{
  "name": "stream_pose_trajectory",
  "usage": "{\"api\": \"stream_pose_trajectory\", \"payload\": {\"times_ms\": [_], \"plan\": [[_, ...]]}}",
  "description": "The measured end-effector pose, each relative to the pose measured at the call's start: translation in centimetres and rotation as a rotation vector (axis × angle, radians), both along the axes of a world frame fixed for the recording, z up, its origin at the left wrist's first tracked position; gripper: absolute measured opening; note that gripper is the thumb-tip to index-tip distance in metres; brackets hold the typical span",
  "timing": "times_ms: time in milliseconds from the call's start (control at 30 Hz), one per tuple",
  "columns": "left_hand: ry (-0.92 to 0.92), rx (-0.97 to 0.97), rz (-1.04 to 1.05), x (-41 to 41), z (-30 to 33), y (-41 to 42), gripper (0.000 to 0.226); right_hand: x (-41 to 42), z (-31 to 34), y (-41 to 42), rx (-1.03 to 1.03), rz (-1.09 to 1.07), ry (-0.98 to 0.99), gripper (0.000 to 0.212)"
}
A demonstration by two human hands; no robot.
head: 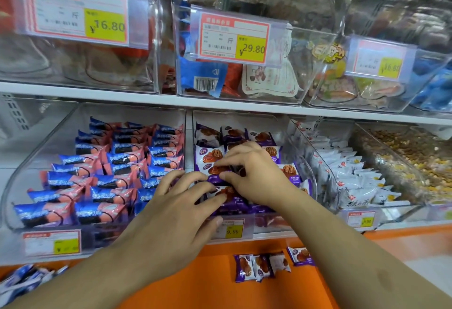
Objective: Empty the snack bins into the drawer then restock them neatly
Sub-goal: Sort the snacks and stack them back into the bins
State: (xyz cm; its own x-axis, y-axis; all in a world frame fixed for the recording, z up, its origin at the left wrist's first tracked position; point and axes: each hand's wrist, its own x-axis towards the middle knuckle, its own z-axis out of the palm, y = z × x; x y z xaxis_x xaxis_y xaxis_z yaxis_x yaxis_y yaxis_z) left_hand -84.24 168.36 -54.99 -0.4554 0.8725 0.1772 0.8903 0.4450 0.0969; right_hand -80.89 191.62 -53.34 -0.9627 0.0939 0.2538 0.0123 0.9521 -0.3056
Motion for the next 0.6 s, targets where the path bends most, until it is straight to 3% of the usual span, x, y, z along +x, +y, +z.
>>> {"api": "stream_pose_trajectory", "payload": {"times_ms": [100, 167, 300, 433, 600], "plan": [[-0.013, 0.022, 0.008, 0.1, 0.6, 0.2, 0.050, 0.9, 0.8, 1.1, -0.015, -0.100, 0.054, 0.037], [0.005, 0.058, 0.036, 0.0, 1.0, 0.6, 0.051, 1.9, 1.3, 2.3, 0.104, -0.202, 0.079, 0.041], [0.057, 0.071, 0.150, -0.7, 3.2, 2.9, 0.060, 3.8, 0.2, 3.8, 0.379, -0.338, -0.166, 0.067], [0.101, -0.064, 0.178, -2.0, 4.3, 6.5, 0.063, 2.8, -1.4, 3.6, 0.308, -0.284, -0.304, 0.074], [0.116, -0.170, 0.195, -2.7, 4.0, 9.5, 0.064, 2.3, -2.7, 4.4, 0.108, -0.266, -0.165, 0.081]]}}
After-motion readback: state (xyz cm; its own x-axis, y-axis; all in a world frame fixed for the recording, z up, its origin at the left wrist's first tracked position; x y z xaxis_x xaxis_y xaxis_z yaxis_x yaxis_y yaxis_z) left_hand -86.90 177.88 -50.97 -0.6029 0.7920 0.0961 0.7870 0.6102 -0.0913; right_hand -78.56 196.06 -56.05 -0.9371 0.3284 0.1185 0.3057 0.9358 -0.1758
